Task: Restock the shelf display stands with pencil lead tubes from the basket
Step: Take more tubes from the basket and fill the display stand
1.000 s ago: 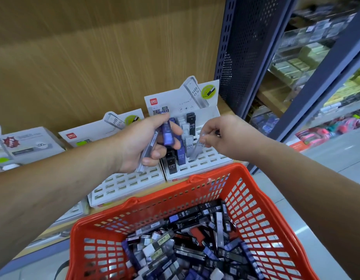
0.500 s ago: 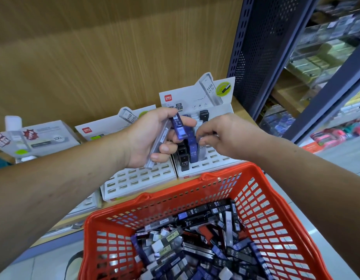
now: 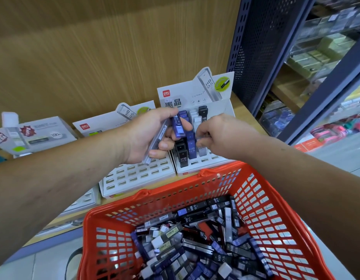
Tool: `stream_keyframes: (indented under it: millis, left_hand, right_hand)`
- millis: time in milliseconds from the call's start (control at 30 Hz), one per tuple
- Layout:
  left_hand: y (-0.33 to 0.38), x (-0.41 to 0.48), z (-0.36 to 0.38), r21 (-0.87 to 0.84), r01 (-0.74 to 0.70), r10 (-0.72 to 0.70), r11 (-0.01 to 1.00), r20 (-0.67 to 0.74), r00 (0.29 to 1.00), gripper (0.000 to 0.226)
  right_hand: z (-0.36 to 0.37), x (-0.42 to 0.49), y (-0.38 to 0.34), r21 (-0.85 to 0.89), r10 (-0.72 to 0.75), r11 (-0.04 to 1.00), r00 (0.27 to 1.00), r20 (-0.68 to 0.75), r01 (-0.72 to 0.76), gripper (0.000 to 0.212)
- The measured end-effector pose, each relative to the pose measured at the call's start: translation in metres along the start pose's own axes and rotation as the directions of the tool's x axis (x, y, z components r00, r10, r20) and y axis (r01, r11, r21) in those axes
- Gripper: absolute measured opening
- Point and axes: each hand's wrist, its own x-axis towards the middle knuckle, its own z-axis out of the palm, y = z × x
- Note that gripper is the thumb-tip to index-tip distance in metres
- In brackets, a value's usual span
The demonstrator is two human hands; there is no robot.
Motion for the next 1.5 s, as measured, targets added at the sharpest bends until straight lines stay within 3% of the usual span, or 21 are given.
stream_keyframes:
  millis: [167, 267, 333, 467, 633, 733, 833, 967, 1067, 1267, 1367, 1500]
  left_hand:
    - [0.009, -0.015, 0.002, 0.137, 0.006, 0.003, 0.991, -0.063, 0.998, 0.046]
    - [0.012, -0.032, 0.003, 0.145, 0.009, 0.006, 0.989, -0.107, 0.994, 0.047]
    - [0.013, -0.042, 0.004, 0.100, -0.005, 0.021, 0.995, -0.163, 0.986, 0.045]
    - [0.014, -0.071, -0.007, -0.016, 0.005, -0.008, 1.000, -0.242, 0.970, 0.037]
    - [0.008, -0.096, -0.026, -0.114, 0.057, -0.081, 0.992, -0.222, 0.972, 0.054]
    - [-0.001, -0.100, -0.039, -0.061, 0.097, -0.111, 0.993, -0.293, 0.950, 0.069]
    - [-0.008, -0.097, -0.056, -0.042, 0.116, -0.123, 0.992, -0.380, 0.917, 0.053]
    - [-0.011, -0.096, -0.073, -0.041, 0.130, -0.136, 0.991, -0.392, 0.910, 0.032]
    - [-0.020, -0.096, -0.082, -0.022, 0.134, -0.132, 0.991, -0.380, 0.915, 0.036]
    - [-0.036, -0.096, -0.092, -0.235, 0.071, -0.129, 0.969, -0.239, 0.963, 0.040]
    - [-0.039, -0.096, -0.090, -0.169, 0.021, -0.076, 0.985, -0.325, 0.943, 0.033]
    - [-0.045, -0.093, -0.085, 0.173, 0.051, 0.035, 0.984, -0.459, 0.888, 0.033]
  right_hand:
    - [-0.014, -0.005, 0.001, 0.127, 0.136, 0.983, 0.990, -0.026, -0.131, 0.027]
    - [-0.032, -0.013, -0.018, 0.528, 0.117, 0.848, 0.986, -0.122, -0.035, 0.019]
    - [-0.038, -0.018, -0.041, 0.656, 0.028, 0.752, 0.993, -0.118, 0.056, 0.028]
    - [-0.043, -0.017, -0.080, 0.609, -0.128, 0.767, 0.978, -0.163, 0.202, 0.039]
    - [-0.046, -0.011, -0.106, 0.579, -0.155, 0.751, 0.937, -0.313, 0.317, 0.008]
    - [-0.044, 0.002, -0.107, 0.598, -0.053, 0.762, 0.944, -0.327, 0.250, 0.011]
    - [-0.038, 0.013, -0.098, 0.739, 0.115, 0.671, 0.976, -0.183, 0.060, 0.019]
    - [-0.025, 0.025, -0.092, 0.775, 0.198, 0.625, 0.980, -0.033, -0.100, 0.025]
    - [-0.017, 0.035, -0.093, 0.845, 0.214, 0.519, 0.977, 0.018, -0.130, 0.027]
    - [-0.007, 0.042, -0.094, 0.790, 0.220, 0.603, 0.975, -0.033, -0.109, 0.023]
    - [-0.005, 0.039, -0.094, 0.780, 0.185, 0.620, 0.982, -0.038, -0.087, 0.022]
    - [-0.012, 0.031, -0.089, 0.775, 0.174, 0.631, 0.981, -0.087, -0.043, 0.017]
